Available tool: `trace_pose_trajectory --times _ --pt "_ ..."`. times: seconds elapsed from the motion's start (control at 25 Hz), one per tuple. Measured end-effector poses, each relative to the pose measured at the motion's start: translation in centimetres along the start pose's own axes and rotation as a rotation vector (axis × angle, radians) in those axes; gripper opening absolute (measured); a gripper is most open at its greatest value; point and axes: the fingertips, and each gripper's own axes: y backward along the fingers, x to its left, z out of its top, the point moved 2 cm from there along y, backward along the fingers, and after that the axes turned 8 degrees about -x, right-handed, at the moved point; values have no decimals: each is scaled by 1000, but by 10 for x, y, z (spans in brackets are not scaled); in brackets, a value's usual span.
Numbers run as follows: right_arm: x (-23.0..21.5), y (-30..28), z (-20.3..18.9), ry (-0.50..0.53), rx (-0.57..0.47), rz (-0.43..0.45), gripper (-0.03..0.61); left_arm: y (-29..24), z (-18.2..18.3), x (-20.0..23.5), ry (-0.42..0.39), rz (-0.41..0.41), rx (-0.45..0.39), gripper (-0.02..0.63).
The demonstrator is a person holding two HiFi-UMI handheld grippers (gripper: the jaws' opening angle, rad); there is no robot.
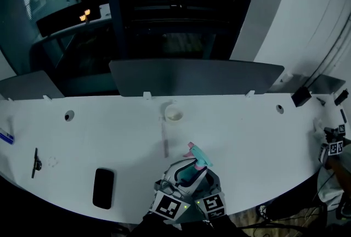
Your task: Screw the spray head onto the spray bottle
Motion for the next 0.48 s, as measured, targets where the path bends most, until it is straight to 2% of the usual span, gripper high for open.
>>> trace_pose_trajectory --times 0.08,0.2,0.32,0.48 --pt "-2 -1 -3 4 -6 -6 364 4 -10 -9 -29 -36 38 140" --pt "-1 0 3 0 4 8 364 9 -20 -16 -67 -46 71 140" --pt "-2 -1 6 4 -2 -17 364 17 -21 -15 -89 -44 81 140" --pt "0 -2 1 0 -7 11 364 19 -23 -16 -135 -40 74 140"
